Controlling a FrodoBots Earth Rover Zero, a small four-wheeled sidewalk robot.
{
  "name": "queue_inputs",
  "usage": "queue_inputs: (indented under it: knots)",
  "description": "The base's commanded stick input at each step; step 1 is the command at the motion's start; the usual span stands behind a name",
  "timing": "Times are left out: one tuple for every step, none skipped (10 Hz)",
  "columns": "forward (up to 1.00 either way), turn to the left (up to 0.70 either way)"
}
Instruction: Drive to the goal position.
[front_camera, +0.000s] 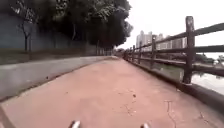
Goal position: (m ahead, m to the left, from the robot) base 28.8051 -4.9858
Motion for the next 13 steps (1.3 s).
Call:
queue_inputs:
  knots:
    - [1.0,0.0]
    - [1.0,0.0]
    - [1.0,-0.03]
    - [1.0,-0.27]
    - [1.0,-0.38]
    - [1.0,-0.04]
    - [1.0,0.0]
    - [1.0,0.0]
    - [1.0,0.0]
    - [1.0,0.0]
    - [1.0,0.0]
    - [1.0,0.0]
    - [1.0,0.0]
